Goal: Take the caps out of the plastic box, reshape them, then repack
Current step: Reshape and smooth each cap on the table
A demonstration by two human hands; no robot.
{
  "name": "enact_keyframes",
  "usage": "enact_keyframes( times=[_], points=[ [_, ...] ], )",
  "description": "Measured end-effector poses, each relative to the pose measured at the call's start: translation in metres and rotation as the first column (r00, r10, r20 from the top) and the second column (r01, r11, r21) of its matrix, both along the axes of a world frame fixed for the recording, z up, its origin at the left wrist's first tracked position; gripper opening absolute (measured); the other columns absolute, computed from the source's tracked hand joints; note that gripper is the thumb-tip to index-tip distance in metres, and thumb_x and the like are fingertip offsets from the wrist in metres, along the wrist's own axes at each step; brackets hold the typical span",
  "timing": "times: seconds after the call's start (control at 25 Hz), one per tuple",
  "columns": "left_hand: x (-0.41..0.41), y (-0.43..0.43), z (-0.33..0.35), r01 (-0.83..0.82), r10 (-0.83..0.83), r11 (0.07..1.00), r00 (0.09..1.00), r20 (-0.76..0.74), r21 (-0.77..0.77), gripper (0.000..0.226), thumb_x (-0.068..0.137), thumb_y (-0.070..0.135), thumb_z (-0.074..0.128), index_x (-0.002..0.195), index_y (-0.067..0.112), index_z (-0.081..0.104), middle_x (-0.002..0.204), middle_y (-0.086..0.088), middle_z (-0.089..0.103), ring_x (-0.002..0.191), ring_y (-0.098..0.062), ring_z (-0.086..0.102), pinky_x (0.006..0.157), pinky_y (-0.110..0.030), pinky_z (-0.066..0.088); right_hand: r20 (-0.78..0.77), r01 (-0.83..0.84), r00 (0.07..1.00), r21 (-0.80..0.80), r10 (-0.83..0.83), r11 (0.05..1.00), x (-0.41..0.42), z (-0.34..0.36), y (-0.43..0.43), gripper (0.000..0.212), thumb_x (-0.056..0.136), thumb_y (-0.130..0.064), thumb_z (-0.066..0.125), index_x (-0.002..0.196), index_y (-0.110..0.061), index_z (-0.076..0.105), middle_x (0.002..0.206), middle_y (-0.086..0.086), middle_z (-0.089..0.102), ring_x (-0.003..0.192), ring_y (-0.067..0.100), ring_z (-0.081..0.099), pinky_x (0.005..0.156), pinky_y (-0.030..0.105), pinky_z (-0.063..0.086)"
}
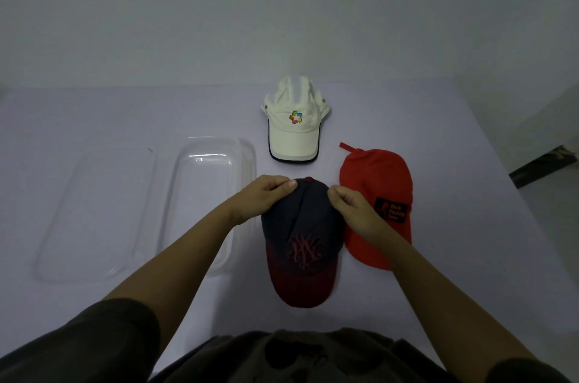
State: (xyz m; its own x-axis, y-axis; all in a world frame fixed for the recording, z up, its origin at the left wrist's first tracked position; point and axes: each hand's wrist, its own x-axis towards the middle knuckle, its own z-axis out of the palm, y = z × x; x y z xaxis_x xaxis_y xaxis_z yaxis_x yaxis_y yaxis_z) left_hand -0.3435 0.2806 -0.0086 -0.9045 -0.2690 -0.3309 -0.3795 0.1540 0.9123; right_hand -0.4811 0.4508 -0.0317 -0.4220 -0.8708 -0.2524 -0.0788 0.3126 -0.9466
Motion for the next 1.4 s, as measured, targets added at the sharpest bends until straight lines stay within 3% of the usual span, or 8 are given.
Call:
enact_keyframes(
  times=[0.24, 0.4, 0.52, 0.64, 0.84, 1.04, 1.28, 1.4],
  points=[
    [0.002, -0.011, -0.002, -0.091, 0.087, 0.992, 0.995, -0.052, -0.082, 0.042, 0.095, 0.034, 0.046, 0.058, 0.016, 0.044, 0.057, 0.005, 0.037, 0.05, -0.003, 0.037, 0.053, -0.013, 0.034, -0.131, -0.119, 0.983, 0.065, 0.126, 0.991, -0.005, 0.001, 0.0, 0.019, 0.091, -0.031, 0.055, 0.086, -0.016, 0.064, 0.082, 0.007, 0.067, 0.077, 0.014, 0.062, 0.07, 0.028, 0.049],
    [0.007, -0.015, -0.004, -0.162, 0.165, 0.985, 0.985, -0.048, 0.062, 0.037, 0.097, 0.029, 0.045, 0.062, 0.018, 0.038, 0.061, 0.004, 0.035, 0.055, -0.005, 0.035, 0.057, -0.017, 0.032, -0.228, -0.208, 0.936, 0.253, 0.267, 0.945, -0.018, -0.005, 0.011, 0.037, 0.093, -0.039, 0.049, 0.057, -0.034, 0.058, 0.059, -0.01, 0.049, 0.055, 0.0, 0.044, 0.061, 0.024, 0.038],
    [0.005, -0.009, -0.003, -0.145, 0.149, 0.986, 0.988, -0.036, 0.083, 0.037, 0.098, 0.031, 0.041, 0.063, 0.018, 0.04, 0.063, 0.003, 0.038, 0.058, -0.007, 0.038, 0.059, -0.02, 0.034, -0.266, -0.239, 0.918, 0.224, 0.295, 0.945, -0.01, -0.014, 0.011, 0.012, 0.092, -0.029, 0.054, 0.085, -0.024, 0.063, 0.086, -0.011, 0.057, 0.081, 0.001, 0.053, 0.078, 0.02, 0.042],
    [0.004, -0.006, -0.002, -0.217, 0.227, 0.969, 0.971, -0.073, 0.121, 0.036, 0.098, 0.032, 0.04, 0.066, 0.015, 0.044, 0.064, 0.003, 0.043, 0.06, -0.006, 0.043, 0.062, -0.018, 0.038, -0.101, -0.192, 0.974, 0.107, 0.203, 0.976, 0.004, -0.01, 0.007, 0.013, 0.095, -0.021, 0.049, 0.089, -0.022, 0.06, 0.087, -0.01, 0.06, 0.081, -0.001, 0.057, 0.073, 0.016, 0.047],
    [0.009, -0.013, -0.005, -0.325, 0.335, 0.933, 0.941, -0.043, 0.152, 0.041, 0.099, 0.038, 0.035, 0.086, 0.004, 0.052, 0.081, -0.007, 0.053, 0.078, -0.012, 0.053, 0.078, -0.027, 0.046, -0.373, 0.007, 0.928, -0.011, -0.01, 1.0, 0.01, -0.016, 0.003, 0.015, 0.095, -0.018, 0.05, 0.089, -0.013, 0.063, 0.079, -0.012, 0.056, 0.08, 0.014, 0.057, 0.075, 0.029, 0.049],
    [0.01, -0.008, -0.006, -0.352, 0.344, 0.933, 0.934, -0.096, -0.082, 0.041, 0.099, 0.036, 0.034, 0.066, 0.013, 0.041, 0.064, 0.0, 0.04, 0.06, -0.008, 0.039, 0.061, -0.021, 0.036, 0.201, 0.203, 0.957, 0.059, -0.211, 0.977, 0.002, -0.007, -0.003, 0.031, 0.1, -0.027, 0.037, 0.093, -0.008, 0.06, 0.083, 0.002, 0.062, 0.076, 0.012, 0.06, 0.063, 0.022, 0.051],
    [-0.002, 0.007, -0.001, -0.497, 0.519, 0.851, 0.845, -0.128, 0.169, 0.041, 0.099, 0.035, 0.037, 0.064, 0.014, 0.044, 0.058, 0.002, 0.045, 0.053, -0.004, 0.046, 0.056, -0.018, 0.043, -0.115, 0.227, 0.968, 0.006, -0.225, 0.974, 0.011, -0.021, -0.015, 0.015, 0.097, -0.023, 0.043, 0.102, -0.019, 0.057, 0.097, -0.002, 0.053, 0.089, 0.012, 0.053, 0.083, 0.033, 0.049],
    [-0.008, 0.015, 0.001, -0.467, 0.495, 0.861, 0.86, -0.125, 0.199, 0.041, 0.098, 0.037, 0.038, 0.066, 0.013, 0.046, 0.06, -0.001, 0.048, 0.057, -0.009, 0.049, 0.058, -0.022, 0.044, -0.235, 0.456, 0.848, -0.135, -0.476, 0.879, 0.019, -0.03, -0.011, 0.028, 0.09, -0.018, 0.057, 0.117, -0.012, 0.053, 0.117, -0.001, 0.04, 0.108, 0.013, 0.047, 0.096, 0.025, 0.044]
  ],
)
